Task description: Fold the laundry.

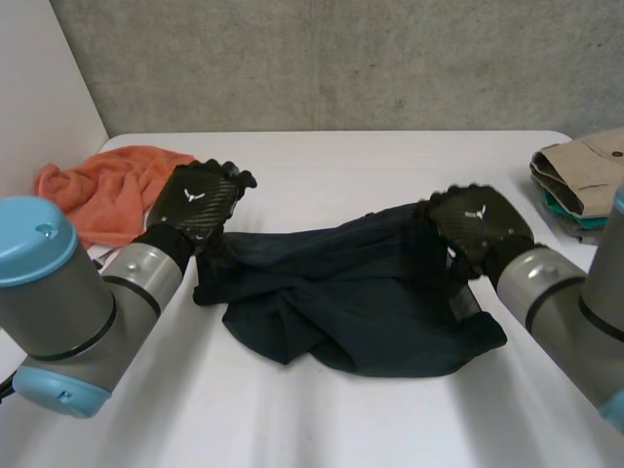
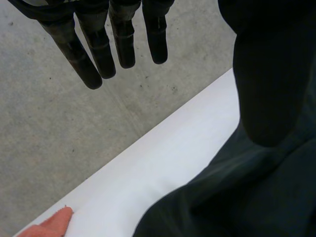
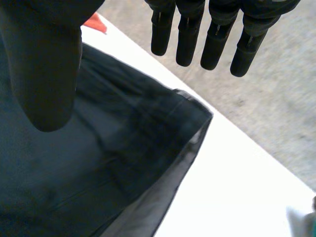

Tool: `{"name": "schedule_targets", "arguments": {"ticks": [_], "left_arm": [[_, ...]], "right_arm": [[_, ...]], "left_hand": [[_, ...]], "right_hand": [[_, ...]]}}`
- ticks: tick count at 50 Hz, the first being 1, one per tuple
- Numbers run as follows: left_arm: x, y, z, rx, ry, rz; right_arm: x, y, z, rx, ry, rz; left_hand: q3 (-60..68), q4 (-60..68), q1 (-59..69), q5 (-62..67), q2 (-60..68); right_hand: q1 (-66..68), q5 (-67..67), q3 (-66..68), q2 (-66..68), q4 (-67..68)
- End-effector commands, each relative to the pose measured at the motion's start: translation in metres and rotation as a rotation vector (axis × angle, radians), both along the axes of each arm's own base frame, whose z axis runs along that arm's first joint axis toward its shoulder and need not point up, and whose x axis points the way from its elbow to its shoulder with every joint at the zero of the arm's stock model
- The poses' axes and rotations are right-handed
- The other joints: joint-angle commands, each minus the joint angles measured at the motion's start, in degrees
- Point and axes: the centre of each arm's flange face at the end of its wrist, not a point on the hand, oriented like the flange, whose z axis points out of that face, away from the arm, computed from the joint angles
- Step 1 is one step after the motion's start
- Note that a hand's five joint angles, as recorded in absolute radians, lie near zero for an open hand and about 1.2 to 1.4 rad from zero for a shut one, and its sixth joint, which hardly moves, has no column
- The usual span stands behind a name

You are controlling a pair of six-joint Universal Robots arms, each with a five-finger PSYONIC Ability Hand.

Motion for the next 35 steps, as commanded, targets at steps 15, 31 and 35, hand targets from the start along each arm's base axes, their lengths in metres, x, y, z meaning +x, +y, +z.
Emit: {"name": "schedule_targets", "arguments": {"ticks": [15,31,35], "left_arm": [[-0.013,-0.061,-0.052,0.190,-0.313,0.035],[-0.022,-0.087,-0.029,0.098,-0.335,0.136],[-0.020,-0.078,0.027,-0.018,-0.250,0.154]], "right_arm": [[0.055,-0.084,-0.048,-0.077,0.122,0.000],[0.064,-0.093,-0.025,-0.195,0.065,-0.003],[0.055,-0.093,0.020,-0.288,0.019,-0.028]], "left_hand": [[-5.68,-5.18,-6.01,-4.57,-5.65],[59.24,59.73,58.90,60.35,59.26],[59.24,59.73,58.90,60.35,59.26]], "right_hand": [[-5.64,-3.52,-5.81,-5.94,-4.91],[57.98,60.10,57.80,57.67,58.70],[57.98,60.10,57.80,57.67,58.70]]}}
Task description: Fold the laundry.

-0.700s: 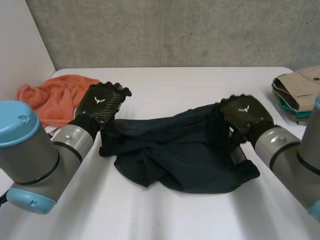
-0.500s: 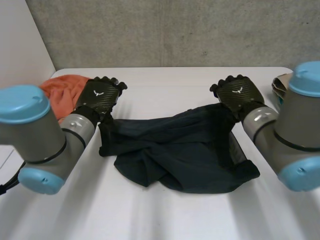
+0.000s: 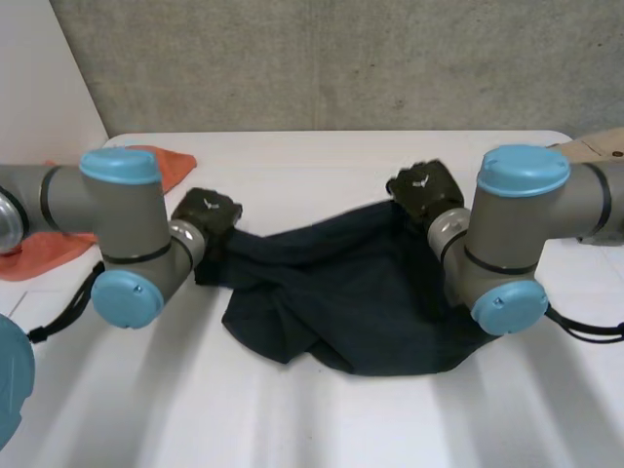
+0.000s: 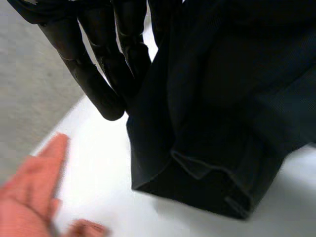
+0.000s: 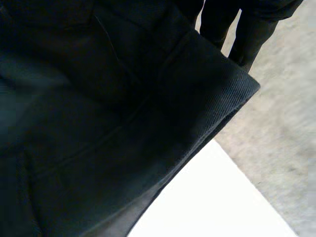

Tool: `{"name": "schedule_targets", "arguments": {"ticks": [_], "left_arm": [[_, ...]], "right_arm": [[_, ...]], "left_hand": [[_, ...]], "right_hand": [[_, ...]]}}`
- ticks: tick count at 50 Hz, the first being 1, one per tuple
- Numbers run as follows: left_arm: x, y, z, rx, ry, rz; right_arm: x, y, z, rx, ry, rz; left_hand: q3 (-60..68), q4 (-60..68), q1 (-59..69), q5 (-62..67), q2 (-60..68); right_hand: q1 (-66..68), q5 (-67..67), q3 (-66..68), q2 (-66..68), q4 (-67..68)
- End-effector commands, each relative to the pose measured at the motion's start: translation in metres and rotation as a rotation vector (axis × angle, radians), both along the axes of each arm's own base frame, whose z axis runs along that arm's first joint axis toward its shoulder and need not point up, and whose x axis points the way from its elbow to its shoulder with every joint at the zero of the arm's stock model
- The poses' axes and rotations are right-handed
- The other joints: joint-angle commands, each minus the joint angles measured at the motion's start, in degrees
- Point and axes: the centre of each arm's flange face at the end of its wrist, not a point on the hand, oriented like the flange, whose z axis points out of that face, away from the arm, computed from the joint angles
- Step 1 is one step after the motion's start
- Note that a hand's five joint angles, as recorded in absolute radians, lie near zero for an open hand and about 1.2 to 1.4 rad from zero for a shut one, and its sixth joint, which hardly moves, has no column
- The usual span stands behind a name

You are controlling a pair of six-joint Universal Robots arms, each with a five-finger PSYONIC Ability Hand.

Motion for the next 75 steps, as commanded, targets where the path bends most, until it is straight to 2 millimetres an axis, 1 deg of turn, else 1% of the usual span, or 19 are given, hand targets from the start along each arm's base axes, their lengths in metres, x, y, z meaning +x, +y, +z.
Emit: {"name": "schedule_targets", "arguments": {"ticks": [1,3,4,11,18,26,30,36,40,48,49,53,54,56,57,61,67,72,75], "left_arm": [[0.001,0.011,0.086,-0.194,0.116,0.019],[0.002,0.019,0.114,-0.255,0.165,0.014],[0.004,0.027,0.139,-0.311,0.207,0.008],[0.019,0.070,0.225,-0.479,0.356,-0.012],[0.040,0.114,0.252,-0.419,0.387,-0.017],[0.064,0.184,0.314,-0.527,0.486,-0.111],[0.067,0.186,0.326,-0.553,0.508,-0.110],[0.057,0.161,0.316,-0.490,0.484,-0.096],[0.045,0.126,0.294,-0.431,0.446,-0.076],[0.009,0.032,0.226,-0.346,0.364,-0.045],[0.001,0.013,0.207,-0.336,0.340,-0.043],[-0.020,-0.025,0.160,-0.318,0.295,-0.063],[-0.024,-0.031,0.153,-0.320,0.290,-0.070],[-0.031,-0.041,0.135,-0.312,0.276,-0.076],[-0.038,-0.047,0.118,-0.307,0.260,-0.081],[-0.046,-0.049,0.113,-0.336,0.247,-0.063],[-0.022,-0.047,0.140,-0.360,0.273,0.076],[-0.006,-0.022,0.151,-0.295,0.263,0.124],[0.001,0.005,0.146,-0.217,0.233,0.095]], "right_arm": [[-0.013,0.000,0.070,-0.145,-0.075,-0.025],[-0.016,0.001,0.090,-0.188,-0.096,-0.027],[-0.018,0.005,0.108,-0.221,-0.110,-0.027],[-0.034,0.038,0.172,-0.244,-0.121,-0.007],[-0.061,0.078,0.215,-0.207,-0.103,0.000],[-0.093,0.124,0.282,-0.336,-0.212,-0.028],[-0.093,0.123,0.288,-0.340,-0.246,-0.021],[-0.081,0.099,0.269,-0.273,-0.235,-0.021],[-0.065,0.079,0.241,-0.198,-0.210,-0.030],[-0.037,0.016,0.171,-0.123,-0.158,-0.125],[-0.028,0.004,0.156,-0.129,-0.149,-0.133],[-0.005,-0.025,0.117,-0.191,-0.147,-0.158],[0.000,-0.032,0.110,-0.216,-0.149,-0.166],[0.010,-0.042,0.096,-0.270,-0.131,-0.175],[0.017,-0.051,0.082,-0.313,-0.092,-0.188],[0.021,-0.063,0.065,-0.385,0.050,-0.256],[0.002,-0.057,0.069,-0.293,0.070,-0.308],[-0.015,-0.029,0.074,-0.106,0.073,-0.222],[-0.027,-0.001,0.075,0.051,0.072,-0.139]], "left_hand": [[12.75,11.83,15.33,14.31,11.86],[12.75,11.83,15.33,14.31,11.86],[12.75,11.83,15.33,14.31,11.86],[12.75,11.83,15.33,14.31,11.86],[12.75,11.83,15.33,14.31,11.86],[12.75,11.83,15.33,14.31,11.86],[12.75,11.83,15.33,14.31,11.86],[12.75,11.83,15.33,14.31,11.86],[12.75,11.83,15.33,14.31,11.86],[12.75,11.83,15.33,14.31,11.86],[12.75,11.83,15.33,14.31,11.86],[12.75,11.83,15.33,14.31,11.86],[5.94,5.02,8.52,7.50,5.05],[-18.57,-19.49,-15.99,-17.01,-19.46],[-53.65,-54.58,-51.08,-52.10,-54.55],[-57.25,-58.17,-54.67,-55.69,-58.14],[-57.25,-58.17,-54.67,-55.69,-58.14],[-57.25,-58.17,-54.67,-55.69,-58.14],[-57.25,-58.17,-54.67,-55.69,-58.14]], "right_hand": [[15.19,14.37,12.45,12.60,12.20],[15.19,14.37,12.45,12.60,12.20],[15.19,14.37,12.45,12.60,12.20],[15.19,14.37,12.45,12.60,12.20],[15.19,14.37,12.45,12.60,12.20],[15.19,14.37,12.45,12.60,12.20],[15.19,14.37,12.45,12.60,12.20],[15.19,14.37,12.45,12.60,12.20],[15.19,14.37,12.45,12.60,12.20],[15.19,14.37,12.45,12.60,12.20],[15.19,14.37,12.45,12.60,12.20],[15.19,14.37,12.45,12.60,12.20],[5.51,4.69,2.76,2.92,2.52],[-39.91,-40.73,-42.66,-42.51,-42.90],[-54.81,-55.63,-57.55,-57.40,-57.80],[-54.81,-55.63,-57.55,-57.40,-57.80],[-54.81,-55.63,-57.55,-57.40,-57.80],[-54.81,-55.63,-57.55,-57.40,-57.80],[-54.81,-55.63,-57.55,-57.40,-57.80]]}}
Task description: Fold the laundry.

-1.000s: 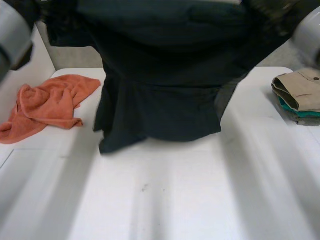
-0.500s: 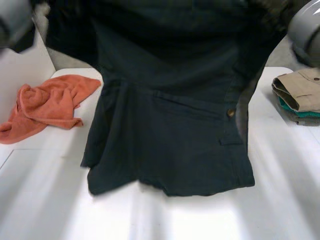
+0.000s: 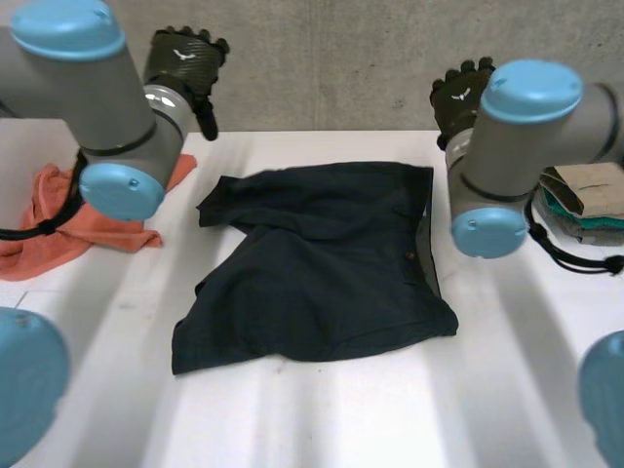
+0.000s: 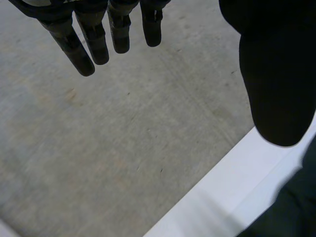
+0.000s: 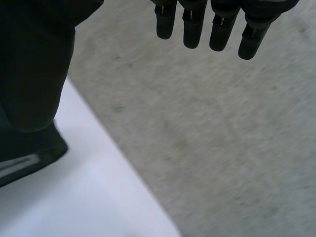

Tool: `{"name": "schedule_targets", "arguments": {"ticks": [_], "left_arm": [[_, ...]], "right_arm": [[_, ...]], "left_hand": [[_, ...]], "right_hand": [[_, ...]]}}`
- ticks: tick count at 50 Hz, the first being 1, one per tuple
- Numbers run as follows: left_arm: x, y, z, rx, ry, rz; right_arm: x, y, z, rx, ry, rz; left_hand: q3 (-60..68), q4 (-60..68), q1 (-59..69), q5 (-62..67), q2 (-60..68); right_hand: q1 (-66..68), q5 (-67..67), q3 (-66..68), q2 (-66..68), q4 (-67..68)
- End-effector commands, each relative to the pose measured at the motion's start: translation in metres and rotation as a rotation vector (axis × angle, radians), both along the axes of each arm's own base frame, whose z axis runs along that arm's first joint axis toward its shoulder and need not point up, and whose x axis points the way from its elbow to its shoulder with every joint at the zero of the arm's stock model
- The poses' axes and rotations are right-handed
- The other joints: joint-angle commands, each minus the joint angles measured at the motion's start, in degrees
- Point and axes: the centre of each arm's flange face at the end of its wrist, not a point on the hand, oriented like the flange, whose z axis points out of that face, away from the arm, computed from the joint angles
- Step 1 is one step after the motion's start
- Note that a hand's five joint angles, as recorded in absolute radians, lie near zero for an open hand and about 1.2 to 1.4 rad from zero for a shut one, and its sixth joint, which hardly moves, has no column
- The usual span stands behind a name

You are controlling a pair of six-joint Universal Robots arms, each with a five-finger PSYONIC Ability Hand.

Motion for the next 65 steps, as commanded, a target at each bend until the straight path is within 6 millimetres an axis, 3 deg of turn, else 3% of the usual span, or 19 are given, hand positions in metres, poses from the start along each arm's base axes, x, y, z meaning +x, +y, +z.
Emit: {"name": "schedule_targets", "arguments": {"ticks": [1,5,8,11,17,24,31,34,37,40,47,50,53,54,56,59,61,62,65], "left_arm": [[0.020,0.053,0.003,0.137,-0.037,-0.017],[0.028,0.106,-0.021,0.272,-0.098,-0.102],[0.034,0.134,-0.037,0.343,-0.129,-0.139],[0.042,0.175,-0.063,0.447,-0.180,-0.187],[0.058,0.205,-0.108,0.581,-0.246,-0.185],[0.067,0.187,-0.143,0.609,-0.258,-0.114],[0.070,0.163,-0.159,0.567,-0.275,-0.048],[0.069,0.159,-0.167,0.559,-0.303,-0.032],[0.066,0.157,-0.173,0.550,-0.339,-0.031],[0.063,0.153,-0.176,0.523,-0.364,-0.027],[0.053,0.142,-0.171,0.399,-0.342,-0.026],[0.052,0.137,-0.163,0.337,-0.337,-0.019],[0.051,0.139,-0.137,0.260,-0.323,-0.026],[0.051,0.141,-0.111,0.195,-0.293,-0.026],[0.053,0.144,-0.082,0.122,-0.251,-0.024],[0.063,0.156,-0.004,-0.069,-0.126,-0.023],[0.068,0.162,0.026,-0.144,-0.073,-0.034],[0.072,0.171,0.052,-0.200,-0.024,-0.057],[0.076,0.189,0.084,-0.238,0.045,-0.134]], "right_arm": [[-0.027,0.054,0.006,0.321,-0.035,0.143],[-0.045,0.098,-0.002,0.528,-0.032,0.222],[-0.054,0.117,-0.009,0.608,-0.019,0.243],[-0.067,0.144,-0.023,0.701,-0.005,0.275],[-0.072,0.169,-0.056,0.736,-0.002,0.343],[-0.066,0.169,-0.091,0.591,-0.021,0.372],[-0.056,0.165,-0.115,0.499,-0.015,0.363],[-0.054,0.162,-0.122,0.479,-0.010,0.337],[-0.051,0.158,-0.127,0.453,-0.006,0.315],[-0.051,0.154,-0.127,0.437,-0.012,0.291],[-0.050,0.154,-0.121,0.415,-0.016,0.287],[-0.050,0.155,-0.109,0.401,-0.013,0.287],[-0.054,0.154,-0.073,0.361,-0.028,0.282],[-0.056,0.153,-0.064,0.353,-0.030,0.278],[-0.060,0.150,-0.044,0.332,-0.037,0.265],[-0.071,0.144,0.014,0.280,-0.055,0.239],[-0.074,0.142,0.039,0.245,-0.068,0.233],[-0.077,0.140,0.060,0.223,-0.082,0.226],[-0.081,0.136,0.094,0.196,-0.110,0.219]], "left_hand": [[-2.28,-1.61,-0.89,-2.89,-1.99],[4.29,4.96,5.69,3.68,4.59],[10.85,11.52,12.24,10.24,11.14],[19.76,20.43,21.15,19.15,20.05],[23.84,24.51,25.23,23.23,24.13],[10.05,10.72,11.44,9.44,10.34],[9.37,10.04,10.76,8.76,9.66],[9.54,10.20,10.93,8.92,9.83],[12.21,12.88,13.61,11.60,12.51],[18.26,18.93,19.65,17.65,18.55],[67.67,68.34,69.06,67.06,67.96],[67.72,68.39,69.11,67.11,68.01],[67.72,68.39,69.11,67.11,68.01],[67.72,68.39,69.11,67.11,68.01],[67.72,68.39,69.11,67.11,68.01],[67.72,68.39,69.11,67.11,68.01],[67.72,68.39,69.11,67.11,68.01],[67.72,68.39,69.11,67.11,68.01],[67.72,68.39,69.11,67.11,68.01]], "right_hand": [[-2.60,-2.73,-1.99,-2.07,-2.17],[0.73,0.61,1.34,1.27,1.16],[4.11,3.98,4.72,4.64,4.54],[10.68,10.55,11.29,11.21,11.11],[15.40,15.27,16.00,15.93,15.83],[14.22,14.10,14.83,14.76,14.65],[15.39,15.27,16.00,15.93,15.82],[22.60,22.47,23.21,23.13,23.03],[40.76,40.63,41.37,41.30,41.19],[67.35,67.22,67.95,67.88,67.78],[67.40,67.27,68.01,67.93,67.83],[67.40,67.27,68.01,67.93,67.83],[67.40,67.27,68.01,67.93,67.83],[67.40,67.27,68.01,67.93,67.83],[67.40,67.27,68.01,67.93,67.83],[67.40,67.27,68.01,67.93,67.83],[67.40,67.27,68.01,67.93,67.83],[67.40,67.27,68.01,67.93,67.83],[67.40,67.27,68.01,67.93,67.83]]}}
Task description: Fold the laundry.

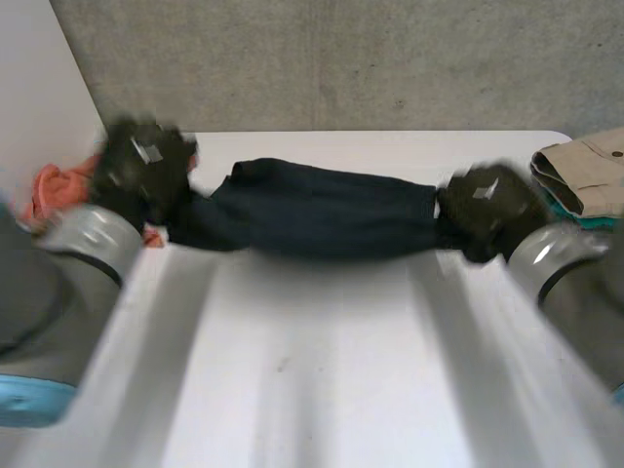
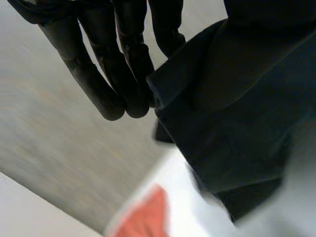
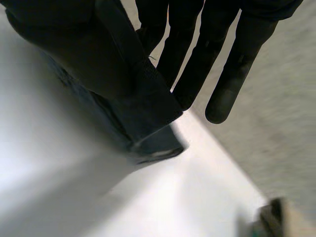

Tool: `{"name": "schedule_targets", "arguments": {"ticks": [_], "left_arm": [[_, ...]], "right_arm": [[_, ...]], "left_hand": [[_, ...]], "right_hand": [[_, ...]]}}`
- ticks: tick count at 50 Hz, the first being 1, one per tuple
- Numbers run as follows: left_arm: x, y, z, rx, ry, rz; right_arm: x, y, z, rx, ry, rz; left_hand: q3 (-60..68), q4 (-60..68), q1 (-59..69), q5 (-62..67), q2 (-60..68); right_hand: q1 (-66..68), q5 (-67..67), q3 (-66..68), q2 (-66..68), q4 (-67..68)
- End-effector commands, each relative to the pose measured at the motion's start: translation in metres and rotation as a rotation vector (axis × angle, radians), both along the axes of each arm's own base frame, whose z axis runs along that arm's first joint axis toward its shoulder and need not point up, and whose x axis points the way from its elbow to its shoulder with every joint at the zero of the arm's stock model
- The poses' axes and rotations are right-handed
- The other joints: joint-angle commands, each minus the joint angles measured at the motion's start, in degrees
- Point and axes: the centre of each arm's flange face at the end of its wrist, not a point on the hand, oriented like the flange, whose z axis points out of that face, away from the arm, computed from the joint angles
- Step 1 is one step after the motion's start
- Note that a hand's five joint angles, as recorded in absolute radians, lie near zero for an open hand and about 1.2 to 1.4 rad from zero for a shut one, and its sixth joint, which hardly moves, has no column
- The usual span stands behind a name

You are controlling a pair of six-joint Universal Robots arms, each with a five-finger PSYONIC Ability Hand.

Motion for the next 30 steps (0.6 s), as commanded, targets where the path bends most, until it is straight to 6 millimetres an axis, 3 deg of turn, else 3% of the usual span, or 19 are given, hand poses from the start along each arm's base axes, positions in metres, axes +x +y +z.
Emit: {"name": "schedule_targets", "arguments": {"ticks": [1,5,8,14,17,19,22,24,25,29,30], "left_arm": [[0.014,0.037,0.095,-0.169,0.180,-0.137],[0.013,0.025,0.092,-0.093,0.182,-0.175],[0.006,-0.002,0.065,0.044,0.142,-0.166],[-0.016,-0.050,0.003,0.249,0.065,-0.138],[-0.029,-0.070,-0.017,0.284,0.042,-0.143],[-0.034,-0.082,-0.021,0.269,0.035,-0.138],[-0.041,-0.105,-0.003,0.157,0.042,-0.121],[-0.046,-0.121,0.049,-0.071,0.107,-0.106],[-0.046,-0.123,0.064,-0.137,0.134,-0.100],[-0.035,-0.120,0.154,-0.504,0.315,-0.086],[-0.034,-0.117,0.162,-0.538,0.339,-0.091]], "right_arm": [[-0.013,-0.008,0.087,-0.076,-0.061,-0.035],[-0.010,-0.017,0.097,-0.045,-0.055,-0.035],[-0.003,-0.027,0.089,0.008,-0.030,-0.029],[0.018,-0.048,0.036,0.139,0.041,-0.009],[0.026,-0.062,0.017,0.134,0.052,-0.032],[0.032,-0.072,0.011,0.096,0.043,-0.051],[0.044,-0.098,0.015,-0.057,-0.018,-0.099],[0.055,-0.121,0.045,-0.280,-0.130,-0.132],[0.057,-0.126,0.058,-0.351,-0.169,-0.133],[0.059,-0.133,0.124,-0.637,-0.361,-0.118],[0.058,-0.132,0.133,-0.669,-0.393,-0.113]], "left_hand": [[12.06,11.56,14.35,13.28,11.65],[12.06,11.56,14.35,13.28,11.65],[12.06,11.56,14.35,13.28,11.65],[12.06,11.56,14.35,13.28,11.65],[12.06,11.56,14.35,13.28,11.65],[12.06,11.56,14.35,13.28,11.65],[12.06,11.56,14.35,13.28,11.65],[12.06,11.56,14.35,13.28,11.65],[12.06,11.56,14.35,13.28,11.65],[12.06,11.56,14.35,13.28,11.65],[12.06,11.56,14.35,13.28,11.65]], "right_hand": [[19.02,12.08,12.24,12.93,11.60],[19.02,12.08,12.24,12.93,11.60],[19.02,12.08,12.24,12.93,11.60],[19.02,12.08,12.24,12.93,11.60],[19.02,12.08,12.24,12.93,11.60],[19.02,12.08,12.24,12.93,11.60],[19.02,12.08,12.24,12.93,11.60],[19.02,12.08,12.24,12.93,11.60],[19.02,12.08,12.24,12.93,11.60],[19.02,12.08,12.24,12.93,11.60],[19.02,12.08,12.24,12.93,11.60]]}}
